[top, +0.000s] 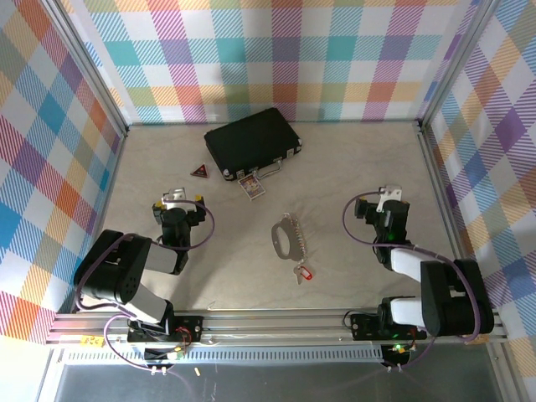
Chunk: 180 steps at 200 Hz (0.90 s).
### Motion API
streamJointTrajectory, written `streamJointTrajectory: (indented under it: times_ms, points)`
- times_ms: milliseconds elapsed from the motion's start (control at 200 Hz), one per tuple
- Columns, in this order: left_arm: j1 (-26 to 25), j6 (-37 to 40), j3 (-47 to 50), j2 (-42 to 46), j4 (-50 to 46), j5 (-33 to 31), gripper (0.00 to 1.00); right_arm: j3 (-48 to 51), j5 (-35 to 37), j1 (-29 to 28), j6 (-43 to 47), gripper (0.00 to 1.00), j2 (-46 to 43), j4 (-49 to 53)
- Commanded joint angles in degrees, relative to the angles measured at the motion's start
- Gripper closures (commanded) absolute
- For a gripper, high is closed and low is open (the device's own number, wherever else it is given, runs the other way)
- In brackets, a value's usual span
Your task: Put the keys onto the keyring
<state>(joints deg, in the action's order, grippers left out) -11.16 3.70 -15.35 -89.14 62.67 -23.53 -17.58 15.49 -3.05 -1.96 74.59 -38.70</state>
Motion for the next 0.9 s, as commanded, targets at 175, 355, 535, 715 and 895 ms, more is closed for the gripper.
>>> streamJointTrajectory:
  times_ms: [175,355,535,715,895]
  points:
    - [1.9,-1.2,-1.3,-2.0,1.2,2.3,0.00,-2.1,-4.0,1.4,-2.1,0.01,6.4,-9.5]
    - [2.5,-1.6,-3.0,-1.8,-2.3,2.8,0.00,-4.4,-5.1,1.4,-1.9,0.01,9.1,-8.1]
    - [3.0,-2.1,-5.4,-1.8,-6.8,3.7,0.00,-5.7,-7.9,1.6,-1.1,0.01,10.6,-7.1]
    - [3.6,-2.6,-6.4,-1.9,-8.9,4.4,0.00,-4.4,-7.8,1.7,-0.9,0.01,13.6,-12.3]
    - [4.8,-3.5,-6.9,-1.7,-10.0,6.2,0.00,-4.8,-7.8,1.7,-0.9,0.01,13.5,-11.2]
